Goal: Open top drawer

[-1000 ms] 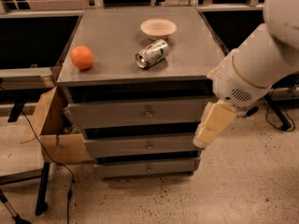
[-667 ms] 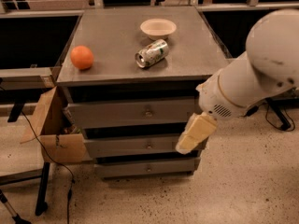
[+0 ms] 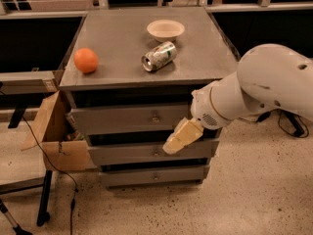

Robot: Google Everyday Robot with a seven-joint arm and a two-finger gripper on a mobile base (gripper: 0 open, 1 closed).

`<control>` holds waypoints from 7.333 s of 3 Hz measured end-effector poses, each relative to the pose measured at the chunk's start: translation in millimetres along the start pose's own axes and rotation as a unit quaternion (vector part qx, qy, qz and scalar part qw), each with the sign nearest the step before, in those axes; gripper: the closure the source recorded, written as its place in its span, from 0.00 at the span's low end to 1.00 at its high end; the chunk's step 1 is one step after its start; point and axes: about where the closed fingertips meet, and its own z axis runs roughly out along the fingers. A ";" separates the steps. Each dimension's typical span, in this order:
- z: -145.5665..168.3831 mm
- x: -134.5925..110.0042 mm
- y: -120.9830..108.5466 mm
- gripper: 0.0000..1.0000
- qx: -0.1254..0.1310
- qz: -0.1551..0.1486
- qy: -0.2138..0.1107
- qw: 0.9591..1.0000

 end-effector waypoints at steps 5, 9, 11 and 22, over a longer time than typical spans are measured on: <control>127.5 19.5 -72.1 0.00 -0.020 -0.010 0.037 0.999; 180.8 9.3 -109.0 0.00 -0.032 -0.009 0.025 0.999; 191.9 32.3 -129.9 0.39 -0.011 -0.008 0.039 0.999; 151.5 92.8 -61.0 0.43 -0.073 -0.170 0.062 0.981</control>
Offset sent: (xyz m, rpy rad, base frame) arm 0.0449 0.0125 -0.0480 -0.0539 0.0000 0.0631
